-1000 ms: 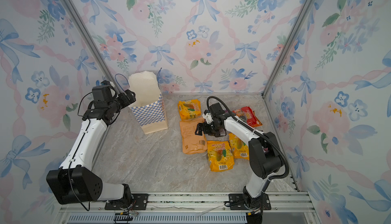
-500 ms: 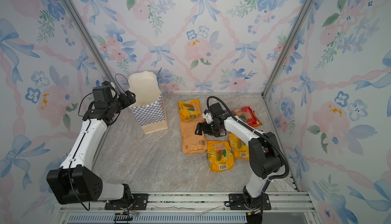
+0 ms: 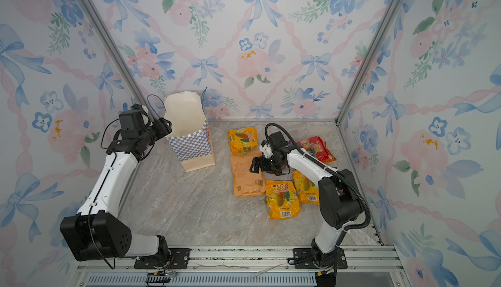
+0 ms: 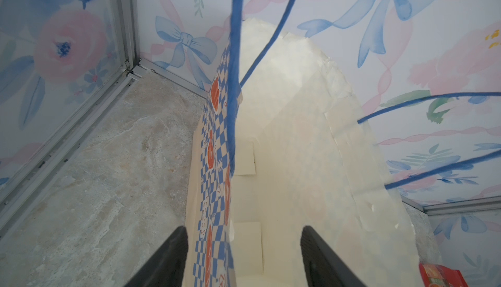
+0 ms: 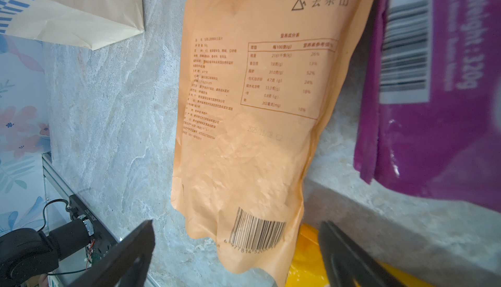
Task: Place the snacks into the paper bag
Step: Pick up the snack at the center of the table.
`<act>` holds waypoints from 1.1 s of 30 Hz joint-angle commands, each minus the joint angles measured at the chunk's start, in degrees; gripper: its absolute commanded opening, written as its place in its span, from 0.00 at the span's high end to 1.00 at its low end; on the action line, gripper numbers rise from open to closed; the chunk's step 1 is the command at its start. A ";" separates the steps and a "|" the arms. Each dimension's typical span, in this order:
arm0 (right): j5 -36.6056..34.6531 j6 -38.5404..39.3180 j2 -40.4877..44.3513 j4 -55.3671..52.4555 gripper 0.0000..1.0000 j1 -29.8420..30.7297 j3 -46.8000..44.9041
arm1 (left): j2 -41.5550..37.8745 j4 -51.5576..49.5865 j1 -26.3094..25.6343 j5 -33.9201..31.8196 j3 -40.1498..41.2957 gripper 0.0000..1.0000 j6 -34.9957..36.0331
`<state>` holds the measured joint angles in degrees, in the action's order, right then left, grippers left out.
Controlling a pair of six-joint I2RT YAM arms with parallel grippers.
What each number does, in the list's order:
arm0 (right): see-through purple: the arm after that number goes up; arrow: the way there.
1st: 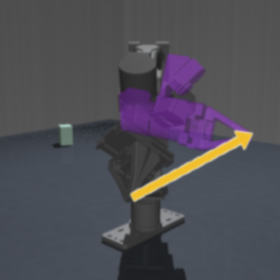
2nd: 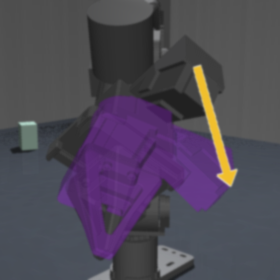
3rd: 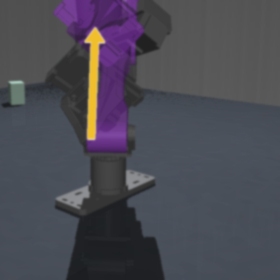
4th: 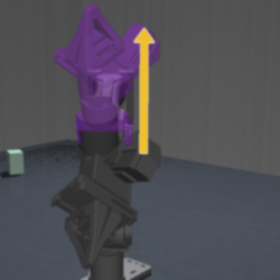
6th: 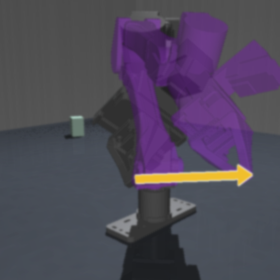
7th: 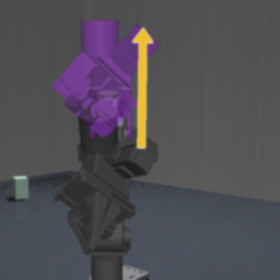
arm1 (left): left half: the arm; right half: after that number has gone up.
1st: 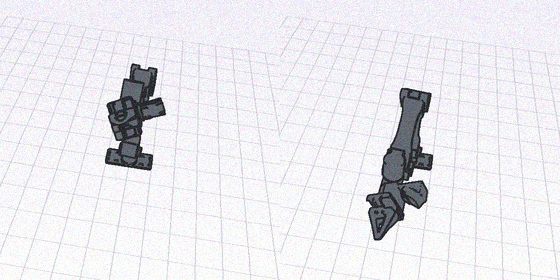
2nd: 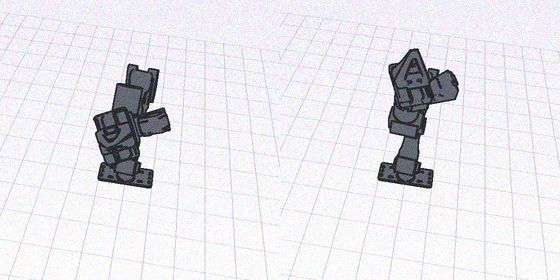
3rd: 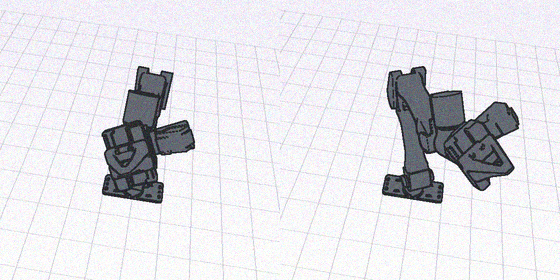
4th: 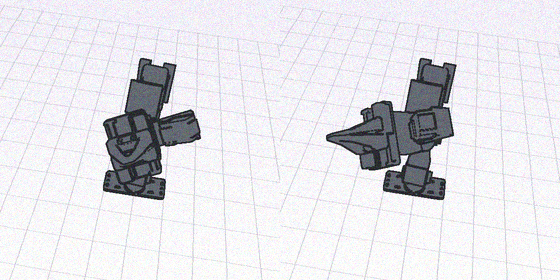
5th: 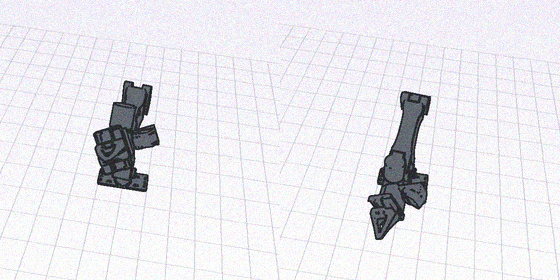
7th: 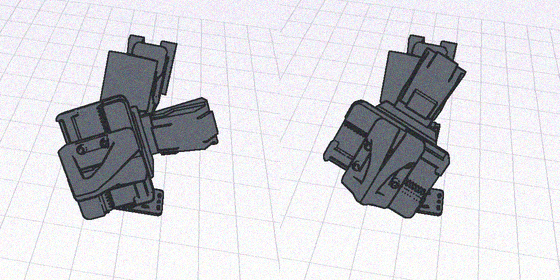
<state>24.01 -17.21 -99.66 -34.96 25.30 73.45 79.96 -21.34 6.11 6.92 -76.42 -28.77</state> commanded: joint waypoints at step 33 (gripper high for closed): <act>0.12 -1.55 2.05 -0.02 0.04 0.47 -1.38 | 1.37 -1.33 0.47 0.47 -0.57 0.68 1.18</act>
<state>24.01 -17.89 -99.46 -34.89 25.30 72.73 82.37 -21.45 6.11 8.08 -76.07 -28.56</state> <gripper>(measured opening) 0.965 0.324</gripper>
